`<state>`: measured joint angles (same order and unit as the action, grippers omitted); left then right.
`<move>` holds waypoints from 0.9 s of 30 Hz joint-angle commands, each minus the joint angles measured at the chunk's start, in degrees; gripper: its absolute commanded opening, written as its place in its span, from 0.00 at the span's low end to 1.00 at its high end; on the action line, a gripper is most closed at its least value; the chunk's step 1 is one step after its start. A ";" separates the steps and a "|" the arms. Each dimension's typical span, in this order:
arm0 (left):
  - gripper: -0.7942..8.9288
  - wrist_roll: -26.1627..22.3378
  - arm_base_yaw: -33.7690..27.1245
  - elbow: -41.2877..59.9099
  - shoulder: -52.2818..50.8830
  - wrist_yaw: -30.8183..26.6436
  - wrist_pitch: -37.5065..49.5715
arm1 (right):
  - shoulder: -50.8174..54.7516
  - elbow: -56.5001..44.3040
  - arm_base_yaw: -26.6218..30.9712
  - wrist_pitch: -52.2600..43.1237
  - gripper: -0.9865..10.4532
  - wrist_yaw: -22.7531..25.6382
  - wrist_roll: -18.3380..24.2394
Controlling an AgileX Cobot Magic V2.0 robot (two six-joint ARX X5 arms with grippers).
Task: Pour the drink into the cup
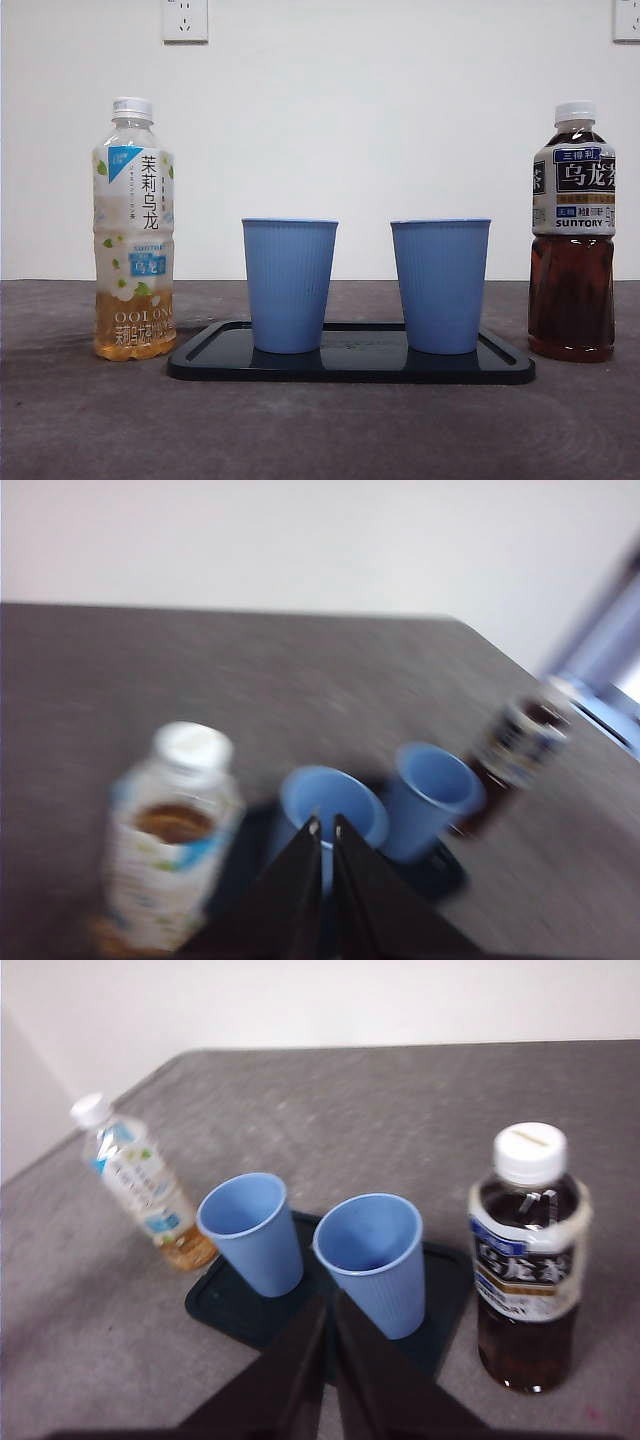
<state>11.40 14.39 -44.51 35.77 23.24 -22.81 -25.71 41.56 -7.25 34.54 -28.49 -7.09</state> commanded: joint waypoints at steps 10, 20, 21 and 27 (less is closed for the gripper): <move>0.20 -1.73 2.93 -1.05 1.01 1.38 -0.35 | -0.37 1.07 -0.83 -0.17 0.29 1.55 2.51; 0.64 -1.75 2.93 -1.05 1.66 1.36 -0.33 | -0.37 1.07 -0.83 -0.17 0.53 1.53 1.03; 0.64 -1.73 2.93 -1.05 1.73 1.36 -0.33 | -0.37 1.07 -0.83 -0.17 0.53 1.53 1.03; 0.63 -1.73 2.93 -1.05 1.73 1.36 -0.37 | -0.42 1.03 -0.83 -0.17 0.53 2.47 0.96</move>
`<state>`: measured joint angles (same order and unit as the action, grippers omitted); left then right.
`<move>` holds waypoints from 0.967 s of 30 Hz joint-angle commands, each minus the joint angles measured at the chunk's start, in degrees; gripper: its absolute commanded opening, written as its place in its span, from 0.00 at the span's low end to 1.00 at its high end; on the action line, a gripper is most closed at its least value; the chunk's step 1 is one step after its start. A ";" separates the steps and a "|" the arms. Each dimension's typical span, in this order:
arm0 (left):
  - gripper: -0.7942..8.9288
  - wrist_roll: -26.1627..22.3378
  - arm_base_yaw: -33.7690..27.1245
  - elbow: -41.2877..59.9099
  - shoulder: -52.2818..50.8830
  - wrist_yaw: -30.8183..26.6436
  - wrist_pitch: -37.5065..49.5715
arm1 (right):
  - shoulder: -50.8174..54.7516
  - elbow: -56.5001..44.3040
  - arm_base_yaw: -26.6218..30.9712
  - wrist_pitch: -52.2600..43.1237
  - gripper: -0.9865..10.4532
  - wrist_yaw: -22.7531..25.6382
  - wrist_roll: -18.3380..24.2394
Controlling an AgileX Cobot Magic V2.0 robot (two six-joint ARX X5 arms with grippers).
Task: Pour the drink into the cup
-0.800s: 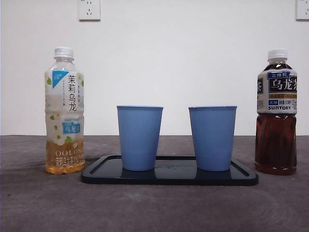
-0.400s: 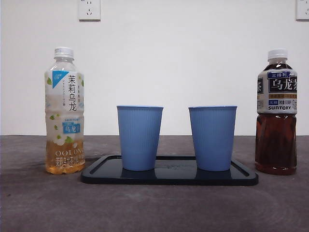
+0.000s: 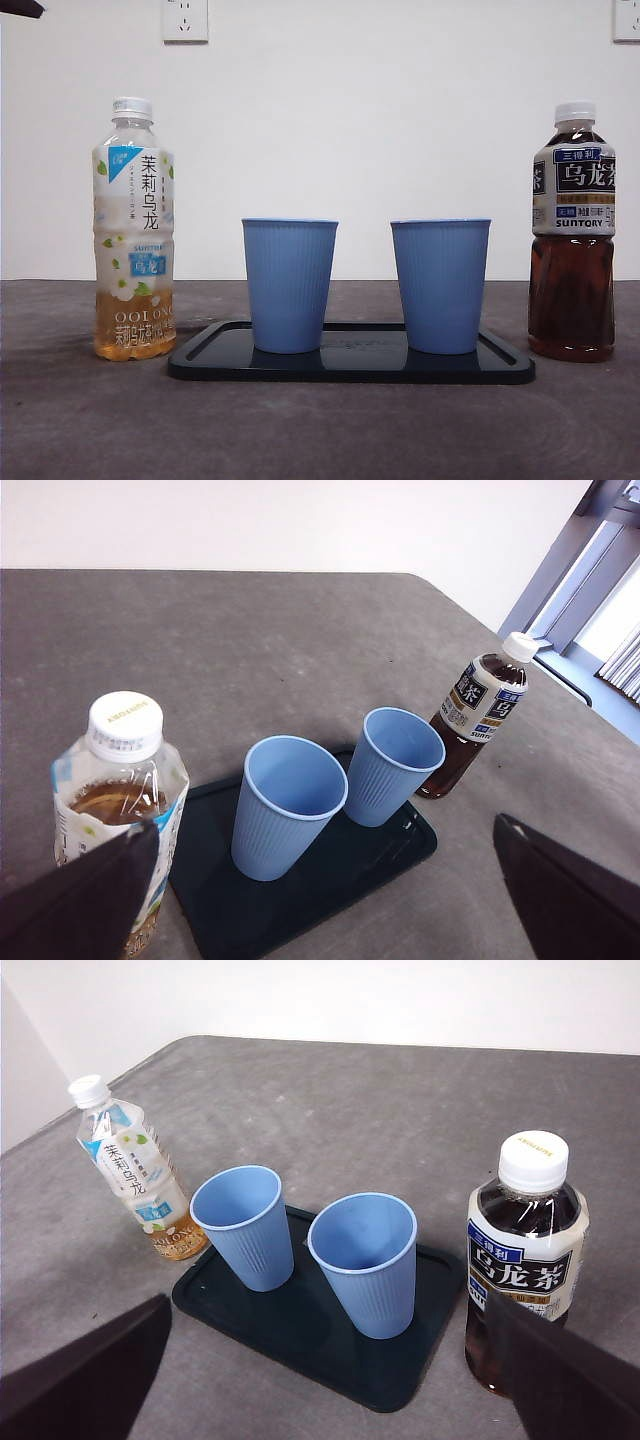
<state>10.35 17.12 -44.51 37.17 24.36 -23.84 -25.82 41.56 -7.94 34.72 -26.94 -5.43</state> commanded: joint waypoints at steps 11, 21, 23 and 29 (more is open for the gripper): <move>0.63 -0.35 0.20 -1.05 0.37 0.24 -0.94 | -4.57 -4.72 -0.24 -7.13 0.53 10.71 -6.32; 0.63 -1.73 0.20 -1.05 0.59 0.07 -1.03 | -14.67 -15.10 -0.22 -31.08 0.53 13.94 -8.68; 0.63 -2.89 0.20 -1.05 0.74 -0.15 -0.90 | -17.64 -16.66 -0.22 -36.04 0.53 13.99 -8.52; 0.63 -4.20 0.20 -1.05 1.16 -0.28 -0.59 | -27.19 -18.97 -0.22 -47.10 0.53 13.90 -5.53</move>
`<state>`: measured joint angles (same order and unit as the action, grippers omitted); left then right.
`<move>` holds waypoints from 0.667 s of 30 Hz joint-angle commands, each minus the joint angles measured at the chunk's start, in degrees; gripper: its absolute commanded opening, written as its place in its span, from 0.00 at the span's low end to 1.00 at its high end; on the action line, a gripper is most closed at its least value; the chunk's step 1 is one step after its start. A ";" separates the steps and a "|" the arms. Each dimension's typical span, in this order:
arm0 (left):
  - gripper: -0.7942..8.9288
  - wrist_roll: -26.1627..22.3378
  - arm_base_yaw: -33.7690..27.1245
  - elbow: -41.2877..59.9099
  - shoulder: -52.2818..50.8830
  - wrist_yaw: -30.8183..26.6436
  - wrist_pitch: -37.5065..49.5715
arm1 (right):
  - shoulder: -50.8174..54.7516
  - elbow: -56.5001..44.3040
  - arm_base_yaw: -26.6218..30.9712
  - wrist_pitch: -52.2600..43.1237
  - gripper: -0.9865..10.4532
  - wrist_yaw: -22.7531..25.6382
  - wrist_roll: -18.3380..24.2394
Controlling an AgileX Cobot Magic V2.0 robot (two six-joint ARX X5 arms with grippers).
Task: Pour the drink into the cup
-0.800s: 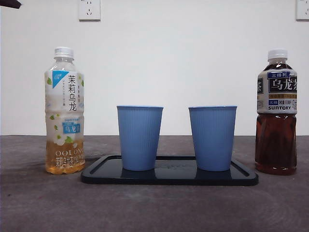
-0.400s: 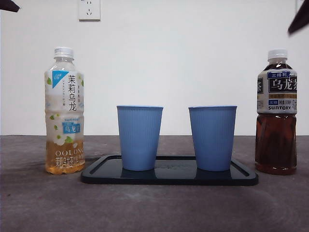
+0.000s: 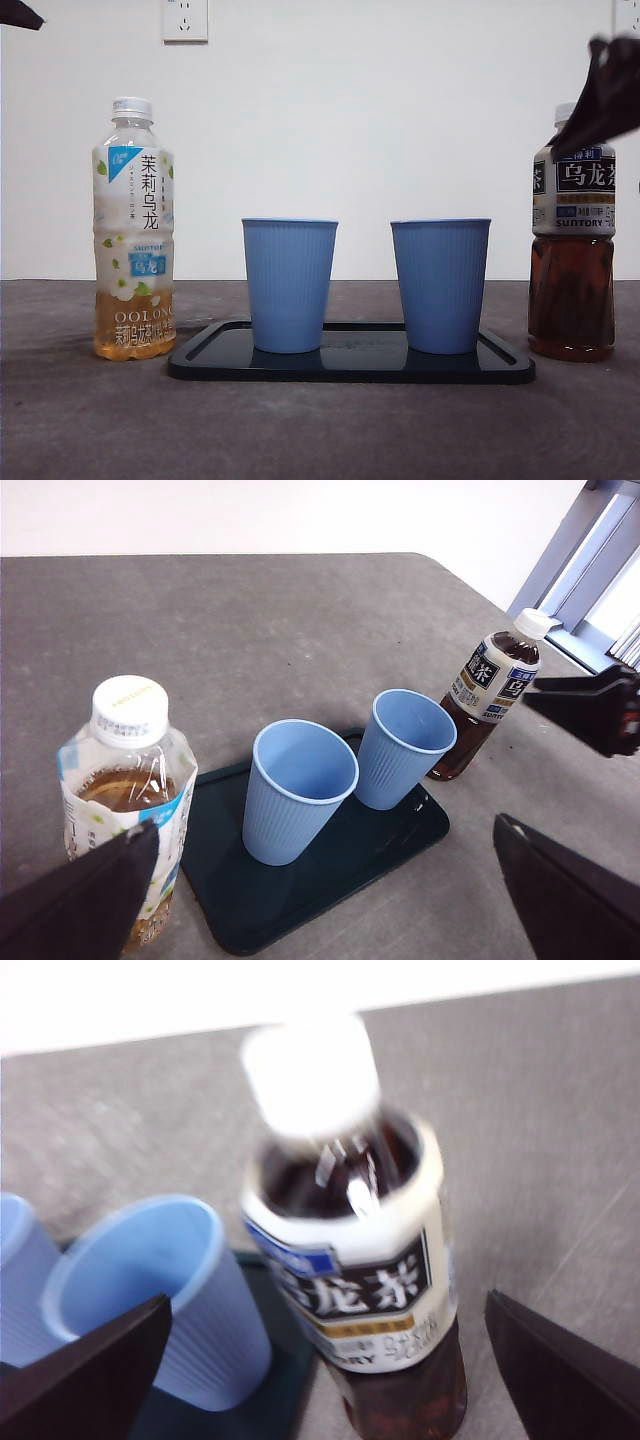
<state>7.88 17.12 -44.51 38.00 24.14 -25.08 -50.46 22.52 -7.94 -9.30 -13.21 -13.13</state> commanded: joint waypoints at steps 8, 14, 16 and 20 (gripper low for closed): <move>0.63 -1.86 0.22 -1.05 0.33 -0.07 0.55 | -11.89 0.07 -0.11 -14.56 0.53 0.13 6.14; 0.63 -1.86 0.22 -1.05 0.33 -0.07 0.37 | -19.26 0.07 0.22 -24.30 0.53 0.20 6.38; 0.63 -1.86 0.22 -1.05 0.33 -0.07 0.37 | -21.16 0.07 0.26 -26.16 0.53 0.22 6.32; 0.63 -1.86 0.22 -1.05 0.33 -0.07 0.37 | -24.70 0.07 0.26 -30.03 0.52 0.70 6.32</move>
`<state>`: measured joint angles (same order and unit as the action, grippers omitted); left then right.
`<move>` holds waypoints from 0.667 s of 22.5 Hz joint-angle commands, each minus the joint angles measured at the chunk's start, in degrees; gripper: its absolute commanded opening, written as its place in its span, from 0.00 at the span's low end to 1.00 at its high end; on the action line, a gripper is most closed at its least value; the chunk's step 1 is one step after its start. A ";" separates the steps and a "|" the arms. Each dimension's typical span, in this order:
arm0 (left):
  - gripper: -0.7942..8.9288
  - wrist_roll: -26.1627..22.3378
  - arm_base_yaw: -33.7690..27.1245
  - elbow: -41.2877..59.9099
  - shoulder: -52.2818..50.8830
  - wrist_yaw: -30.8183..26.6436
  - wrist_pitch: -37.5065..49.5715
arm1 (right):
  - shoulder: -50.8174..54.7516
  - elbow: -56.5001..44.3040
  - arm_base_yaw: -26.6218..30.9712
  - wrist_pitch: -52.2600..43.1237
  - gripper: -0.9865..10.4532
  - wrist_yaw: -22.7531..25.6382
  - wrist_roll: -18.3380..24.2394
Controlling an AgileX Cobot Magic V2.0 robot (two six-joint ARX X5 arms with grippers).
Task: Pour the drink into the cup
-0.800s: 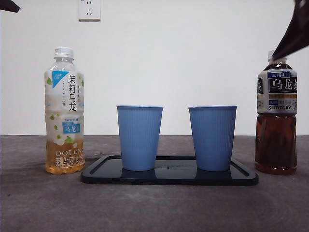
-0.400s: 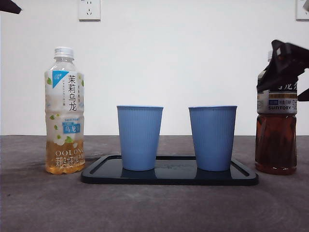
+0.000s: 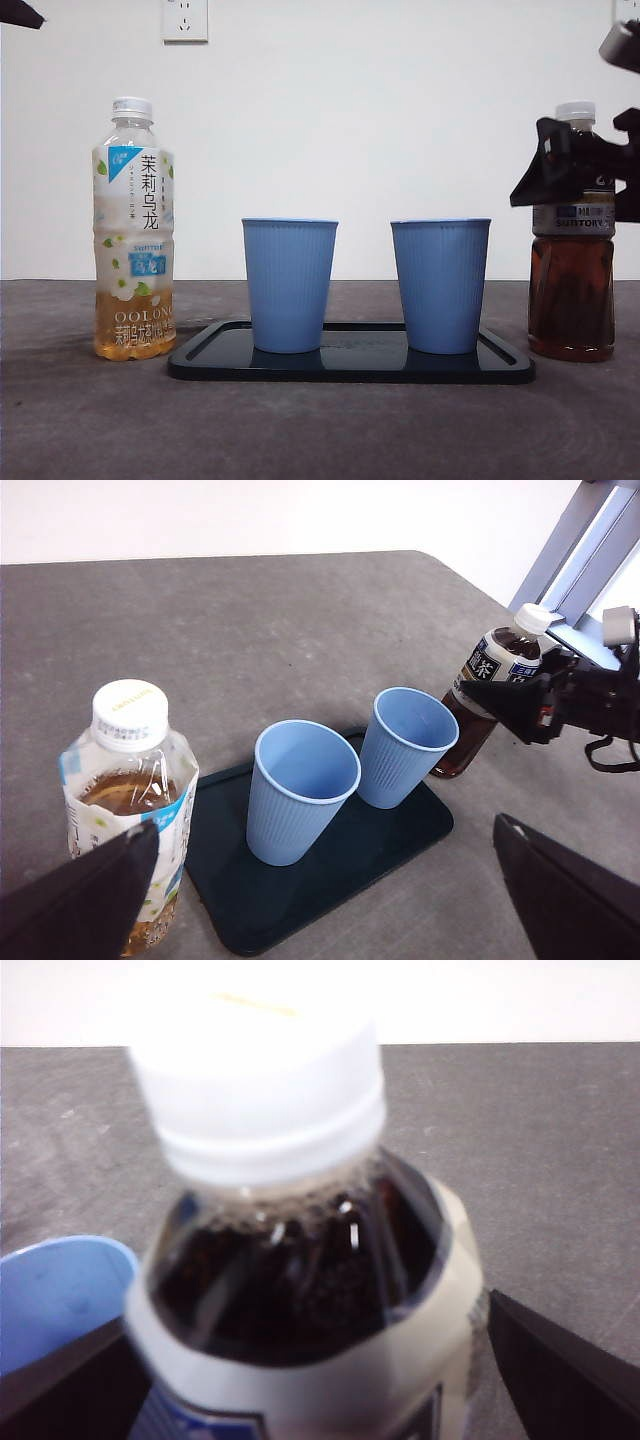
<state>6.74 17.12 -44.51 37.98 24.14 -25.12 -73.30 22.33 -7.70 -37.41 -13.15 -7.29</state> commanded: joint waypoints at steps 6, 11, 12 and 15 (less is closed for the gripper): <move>0.63 -0.72 0.22 -1.05 0.35 -0.07 0.24 | -4.37 0.26 0.02 -6.40 0.34 1.20 0.20; 0.63 -0.72 0.22 -1.05 0.35 -0.07 0.26 | -4.37 0.26 0.02 -7.10 0.22 1.18 -0.22; 0.63 -0.72 0.22 -1.05 0.35 -0.07 0.26 | -4.35 0.26 -0.04 -7.10 0.22 1.01 -0.20; 0.63 -0.72 0.20 -1.05 0.35 -0.07 0.26 | -3.69 0.33 -0.09 -7.06 0.22 1.05 0.39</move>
<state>6.74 17.12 -44.51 37.98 24.14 -25.30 -76.95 22.33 -7.68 -43.27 -11.99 -6.96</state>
